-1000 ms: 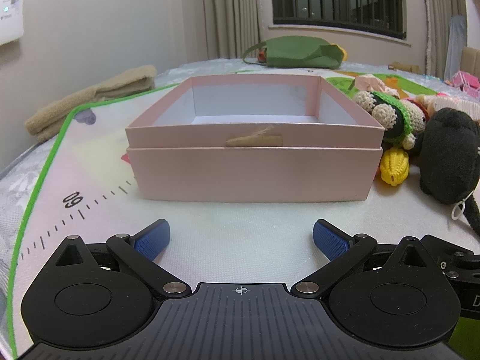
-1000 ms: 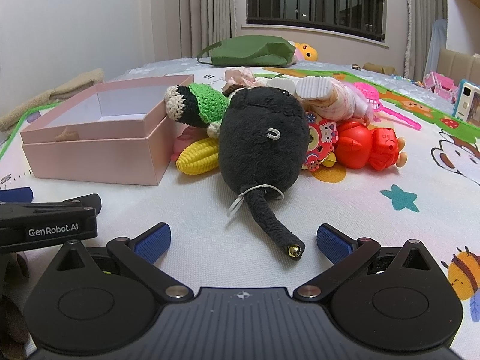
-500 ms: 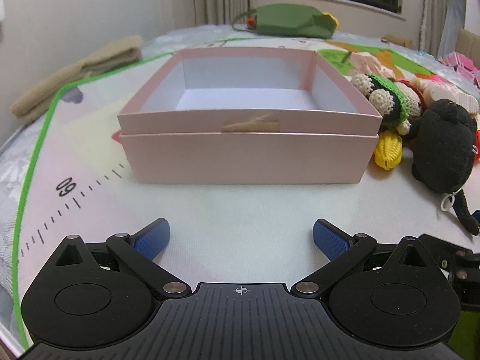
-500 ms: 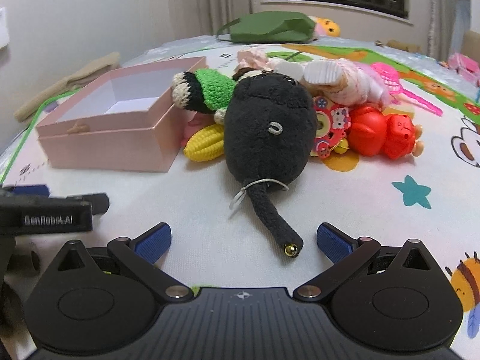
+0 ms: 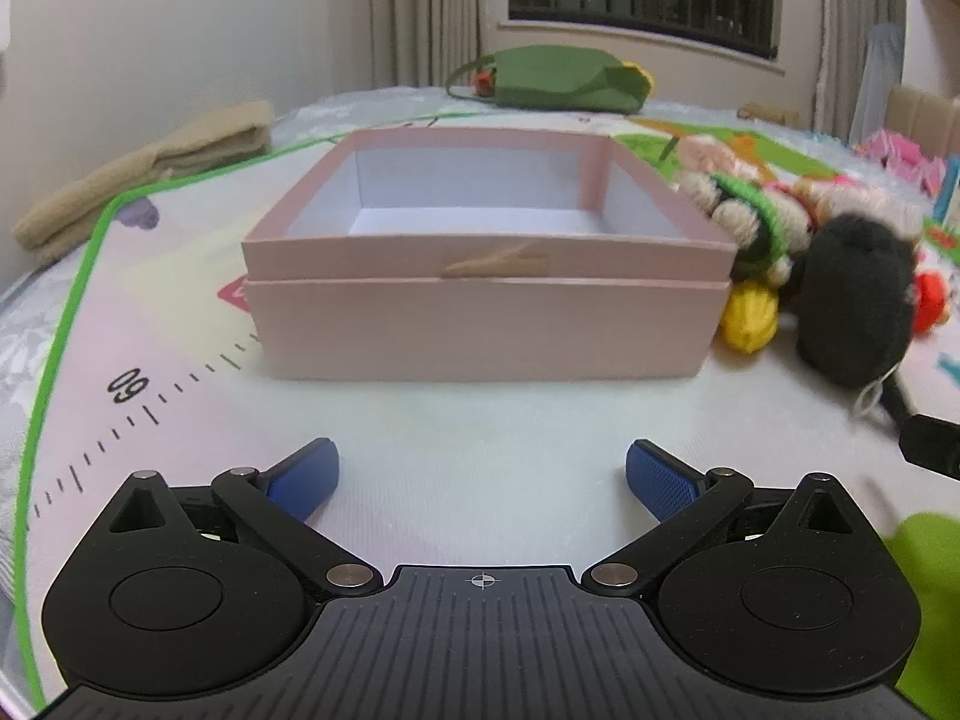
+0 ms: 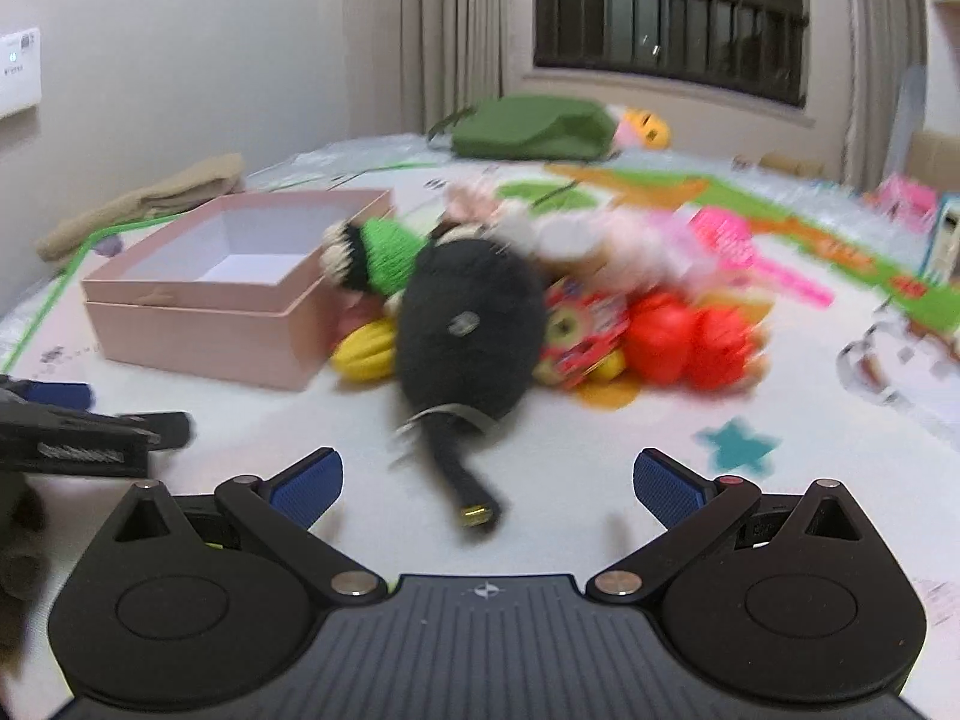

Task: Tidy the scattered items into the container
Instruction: 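Move the right gripper toward the pink-haired doll in plaid outfit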

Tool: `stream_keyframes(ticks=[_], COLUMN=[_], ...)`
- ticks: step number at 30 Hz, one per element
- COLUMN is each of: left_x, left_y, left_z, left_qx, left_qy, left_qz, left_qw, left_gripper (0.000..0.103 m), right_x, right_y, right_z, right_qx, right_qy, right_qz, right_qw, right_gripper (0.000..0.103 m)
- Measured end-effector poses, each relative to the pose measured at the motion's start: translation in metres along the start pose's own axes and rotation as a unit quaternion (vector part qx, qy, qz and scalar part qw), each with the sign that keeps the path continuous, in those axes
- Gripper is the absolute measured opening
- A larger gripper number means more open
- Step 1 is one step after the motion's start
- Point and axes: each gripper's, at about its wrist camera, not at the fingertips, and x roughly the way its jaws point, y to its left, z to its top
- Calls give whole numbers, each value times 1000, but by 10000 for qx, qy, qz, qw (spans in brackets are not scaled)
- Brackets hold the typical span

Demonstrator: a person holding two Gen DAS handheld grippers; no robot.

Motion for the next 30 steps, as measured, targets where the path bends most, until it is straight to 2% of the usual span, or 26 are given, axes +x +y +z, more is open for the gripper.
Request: stream_keyframes(ticks=[3,6,8,13,15,18,21,25,27,30], left_x=[-10,-18,-22,-27,-23,-10,0,0,-3,-4], left_y=[-6,-27,-44,-97,-119,-145,-156,-159,-162,-171], left_z=[5,7,10,17,20,25,31,33,36,46], left_qx=[-66,198,422,1071,1372,1600,1545,1530,1679,2100], left_qy=[-91,-319,-456,-811,-888,-909,-859,-971,-1106,-1370], left_qz=[-490,-682,-850,-1325,-1364,-1257,-1203,-1198,-1187,-1061], left_qw=[9987,9970,9944,9820,9771,9748,9769,9761,9724,9622], left_gripper=[103,103,103,103,103,103,103,103,103,103], right_x=[-12,-12,-9,1,6,7,8,10,8,3], right_y=[-21,-48,-68,-93,-95,-93,-94,-91,-96,-102], right_z=[-3,-7,-12,-25,-29,-32,-33,-29,-30,-34], right_qx=[-118,1,304,941,1016,1028,1037,622,697,925], right_qy=[-226,-242,-137,54,145,288,522,699,639,434], right_qz=[-308,-738,-914,-684,-628,-592,-452,-303,-173,-29], right_qw=[9992,9970,9953,9932,9927,9925,9922,9952,9954,9948], right_gripper=[103,103,103,103,103,103,103,103,103,103])
